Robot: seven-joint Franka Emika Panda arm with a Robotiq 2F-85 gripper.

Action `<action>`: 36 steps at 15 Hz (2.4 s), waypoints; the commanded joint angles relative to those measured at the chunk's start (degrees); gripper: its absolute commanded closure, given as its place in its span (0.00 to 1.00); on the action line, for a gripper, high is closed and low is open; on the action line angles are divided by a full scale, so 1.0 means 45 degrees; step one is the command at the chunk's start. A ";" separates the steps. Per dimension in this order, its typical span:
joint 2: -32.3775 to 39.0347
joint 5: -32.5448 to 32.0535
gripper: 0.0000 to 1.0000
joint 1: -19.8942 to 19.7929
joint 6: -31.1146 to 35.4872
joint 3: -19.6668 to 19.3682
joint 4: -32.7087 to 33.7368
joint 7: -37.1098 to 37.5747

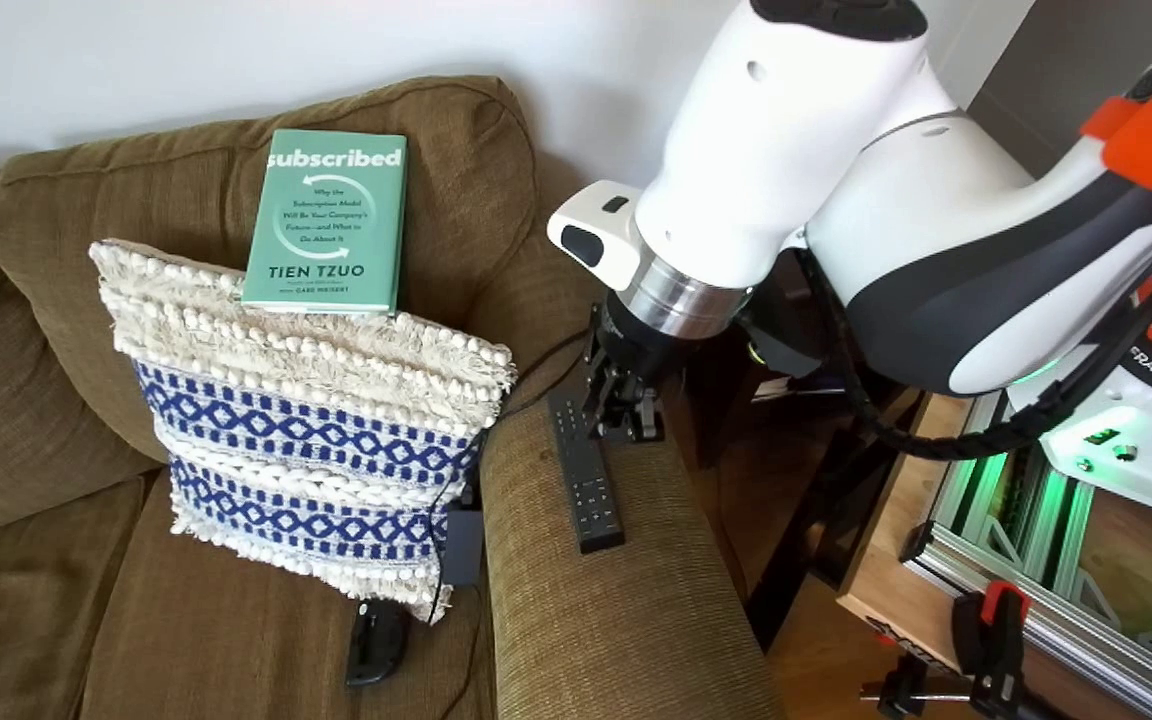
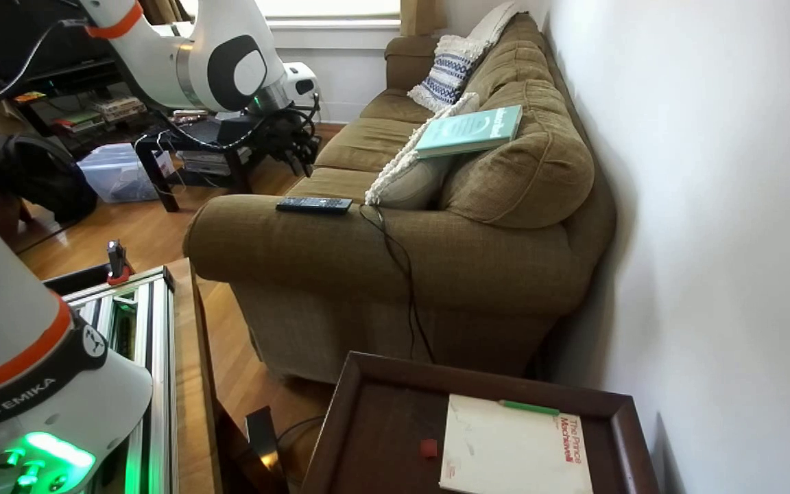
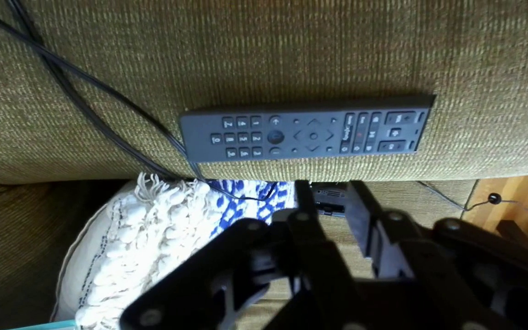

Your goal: Press a button on the grey remote control.

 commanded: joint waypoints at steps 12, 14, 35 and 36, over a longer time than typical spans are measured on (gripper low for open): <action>0.1780 -0.0399 0.99 0.2543 0.0192 -0.1612 0.1433 0.1233; 0.1802 -0.0400 0.99 0.2559 0.0193 -0.1635 0.1457 0.1242; 0.3467 -0.0405 1.00 0.1528 0.1140 -0.0439 0.2033 0.0931; 0.3528 -0.0377 1.00 0.1450 0.1117 -0.0342 0.2042 0.0901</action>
